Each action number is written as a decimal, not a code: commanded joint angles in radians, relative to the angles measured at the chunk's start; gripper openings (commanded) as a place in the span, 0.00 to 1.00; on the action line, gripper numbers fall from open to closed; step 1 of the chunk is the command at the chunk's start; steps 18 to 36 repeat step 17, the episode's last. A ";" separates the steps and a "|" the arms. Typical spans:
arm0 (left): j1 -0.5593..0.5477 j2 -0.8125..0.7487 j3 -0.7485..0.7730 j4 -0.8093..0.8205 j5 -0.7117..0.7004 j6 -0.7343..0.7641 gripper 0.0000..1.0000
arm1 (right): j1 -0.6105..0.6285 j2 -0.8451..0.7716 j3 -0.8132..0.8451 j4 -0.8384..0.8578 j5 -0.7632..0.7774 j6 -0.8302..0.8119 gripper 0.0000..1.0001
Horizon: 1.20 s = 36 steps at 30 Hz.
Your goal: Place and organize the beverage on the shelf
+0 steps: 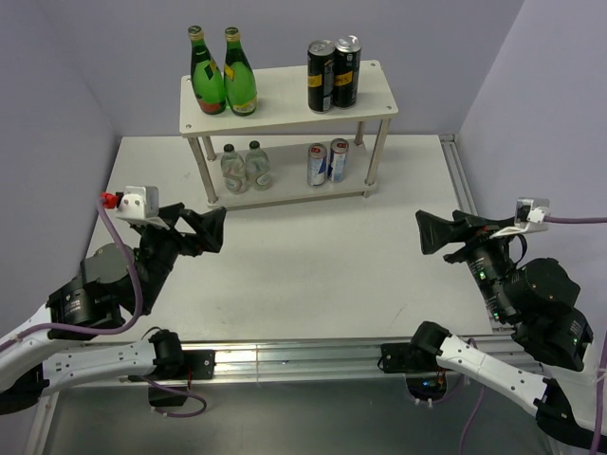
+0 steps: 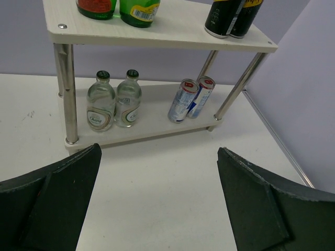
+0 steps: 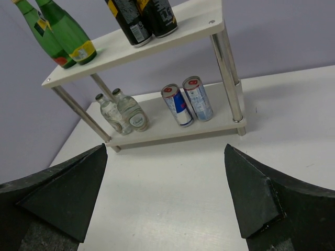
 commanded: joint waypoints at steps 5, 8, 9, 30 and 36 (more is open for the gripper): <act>-0.012 -0.012 -0.002 -0.016 -0.058 -0.011 0.99 | 0.004 0.045 0.024 -0.009 0.023 -0.031 1.00; -0.015 -0.014 -0.005 -0.016 -0.069 -0.009 0.99 | 0.004 0.050 0.014 0.001 0.030 -0.034 1.00; -0.015 -0.015 -0.006 -0.016 -0.076 -0.009 0.99 | 0.004 0.050 0.013 0.003 0.030 -0.034 1.00; -0.020 -0.014 -0.011 -0.018 -0.098 -0.009 0.99 | 0.006 0.063 0.002 0.005 0.030 -0.032 0.95; -0.020 -0.014 -0.011 -0.018 -0.098 -0.009 0.99 | 0.006 0.063 0.002 0.005 0.030 -0.032 0.95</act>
